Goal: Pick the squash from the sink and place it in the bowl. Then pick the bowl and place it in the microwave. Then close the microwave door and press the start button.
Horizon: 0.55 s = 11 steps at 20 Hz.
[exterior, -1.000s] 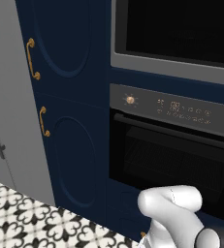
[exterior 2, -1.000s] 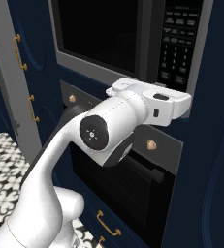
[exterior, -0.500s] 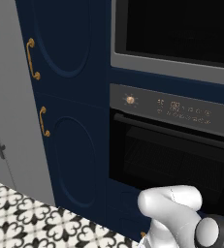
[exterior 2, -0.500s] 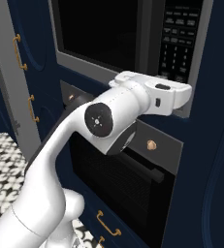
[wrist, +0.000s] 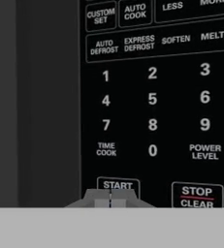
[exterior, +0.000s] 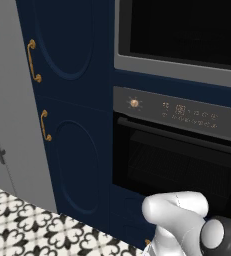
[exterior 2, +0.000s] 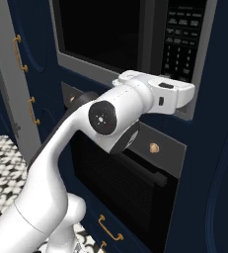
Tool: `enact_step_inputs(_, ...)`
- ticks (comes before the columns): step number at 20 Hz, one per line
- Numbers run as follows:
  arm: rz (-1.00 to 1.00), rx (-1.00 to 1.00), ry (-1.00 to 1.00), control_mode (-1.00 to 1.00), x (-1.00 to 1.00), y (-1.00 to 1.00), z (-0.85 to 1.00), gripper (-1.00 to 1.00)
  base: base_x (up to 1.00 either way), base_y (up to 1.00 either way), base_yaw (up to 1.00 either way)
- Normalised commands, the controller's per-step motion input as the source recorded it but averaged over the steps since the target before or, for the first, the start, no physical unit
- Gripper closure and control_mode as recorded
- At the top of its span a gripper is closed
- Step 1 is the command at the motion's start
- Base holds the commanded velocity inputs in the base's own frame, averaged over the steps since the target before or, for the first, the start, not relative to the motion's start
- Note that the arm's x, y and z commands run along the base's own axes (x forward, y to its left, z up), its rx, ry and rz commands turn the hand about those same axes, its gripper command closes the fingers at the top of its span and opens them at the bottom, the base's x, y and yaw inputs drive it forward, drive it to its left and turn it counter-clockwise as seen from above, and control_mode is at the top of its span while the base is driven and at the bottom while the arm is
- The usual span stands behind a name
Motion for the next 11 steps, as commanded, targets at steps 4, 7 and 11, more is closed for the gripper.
enact_step_inputs(4, 0.01, 0.00, 0.02, -1.00, 0.51, -0.10, -0.06, 1.00, 0.00, 0.00, 0.00)
enact_step_inputs(7, 0.24, 0.08, 0.01, -1.00, 0.78, -0.55, -0.05, 1.00, 0.00, 0.00, 0.00)
enact_step_inputs(11, 0.29, 0.09, 0.00, -1.00, 0.62, -0.61, -0.12, 1.00, 0.00, 0.00, 0.00)
